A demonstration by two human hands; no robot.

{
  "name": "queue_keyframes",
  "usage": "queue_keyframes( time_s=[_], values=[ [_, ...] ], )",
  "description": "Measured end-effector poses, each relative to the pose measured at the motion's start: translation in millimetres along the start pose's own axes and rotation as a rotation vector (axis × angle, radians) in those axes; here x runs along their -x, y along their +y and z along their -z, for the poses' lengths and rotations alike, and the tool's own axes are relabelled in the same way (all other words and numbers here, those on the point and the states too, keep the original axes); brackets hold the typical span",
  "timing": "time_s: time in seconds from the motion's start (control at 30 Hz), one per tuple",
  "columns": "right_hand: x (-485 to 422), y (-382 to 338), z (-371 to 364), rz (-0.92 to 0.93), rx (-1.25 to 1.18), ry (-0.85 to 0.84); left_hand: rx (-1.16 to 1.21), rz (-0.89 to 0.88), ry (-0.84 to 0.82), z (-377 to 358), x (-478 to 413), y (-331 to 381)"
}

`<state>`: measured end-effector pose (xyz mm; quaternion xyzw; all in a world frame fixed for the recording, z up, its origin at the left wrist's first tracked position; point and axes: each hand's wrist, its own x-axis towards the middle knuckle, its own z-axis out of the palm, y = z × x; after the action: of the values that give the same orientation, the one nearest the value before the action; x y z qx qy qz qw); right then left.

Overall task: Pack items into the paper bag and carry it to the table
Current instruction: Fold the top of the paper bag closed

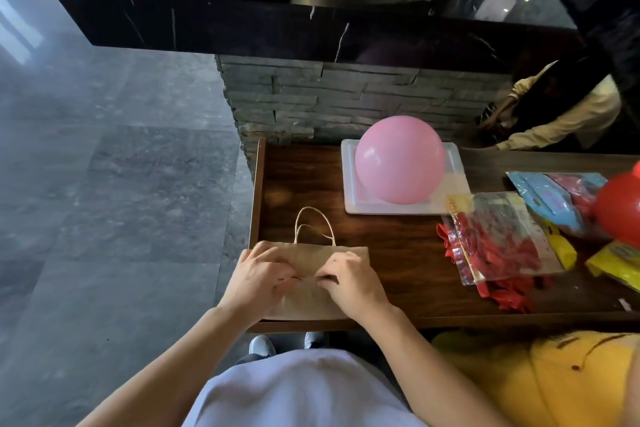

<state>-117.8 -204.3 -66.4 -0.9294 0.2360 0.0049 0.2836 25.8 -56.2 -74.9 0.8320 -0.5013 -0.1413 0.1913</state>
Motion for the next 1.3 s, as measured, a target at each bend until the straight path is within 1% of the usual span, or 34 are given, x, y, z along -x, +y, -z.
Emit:
queue_keyframes(
  time_s=[0.1, 0.17, 0.27, 0.33, 0.4, 0.53, 0.67, 0.77, 0.83, 0.9, 1.0, 1.1, 1.17, 1.3],
  values=[
    [10, 26, 4, -0.131, -0.027, 0.037, 0.111, 0.138, 0.044, 3, 6, -22],
    [20, 47, 6, -0.229, -0.093, 0.082, 0.192, 0.198, 0.035, 4, 13, -39],
    [30, 62, 4, -0.351, -0.246, 0.121, 0.437, 0.353, 0.016, 7, 19, -51],
    [32, 65, 2, -0.429, -0.338, 0.103, 0.552, 0.43, -0.014, 8, 20, -52],
    [32, 67, 2, -0.464, -0.409, 0.058, 0.565, 0.429, -0.048, 6, 22, -52],
    [32, 70, 3, -0.444, -0.568, -0.024, 0.656, 0.345, -0.092, 0, 31, -46],
    [28, 70, -5, -0.422, -0.771, -0.081, 0.723, 0.337, 0.034, -20, 36, -31],
    [20, 73, -18, -0.42, -0.846, -0.104, 0.837, 0.413, 0.124, -39, 28, -17],
    [16, 76, -25, -0.412, -0.919, -0.085, 0.956, 0.46, 0.193, -47, 22, -9],
    [13, 81, -32, -0.401, -0.961, -0.059, 1.018, 0.484, 0.245, -53, 17, -7],
    [12, 82, -39, -0.39, -0.992, -0.013, 1.065, 0.504, 0.277, -56, 17, -6],
    [12, 73, -40, -0.447, -1.076, 0.038, 1.088, 0.531, 0.29, -53, 16, -2],
    [12, 64, -34, -0.453, -1.098, 0.058, 1.124, 0.564, 0.303, -50, 16, 0],
    [9, 30, 1, -0.343, -1.034, 0.068, 1.173, 0.521, 0.394, -27, 31, 1]
  ],
)
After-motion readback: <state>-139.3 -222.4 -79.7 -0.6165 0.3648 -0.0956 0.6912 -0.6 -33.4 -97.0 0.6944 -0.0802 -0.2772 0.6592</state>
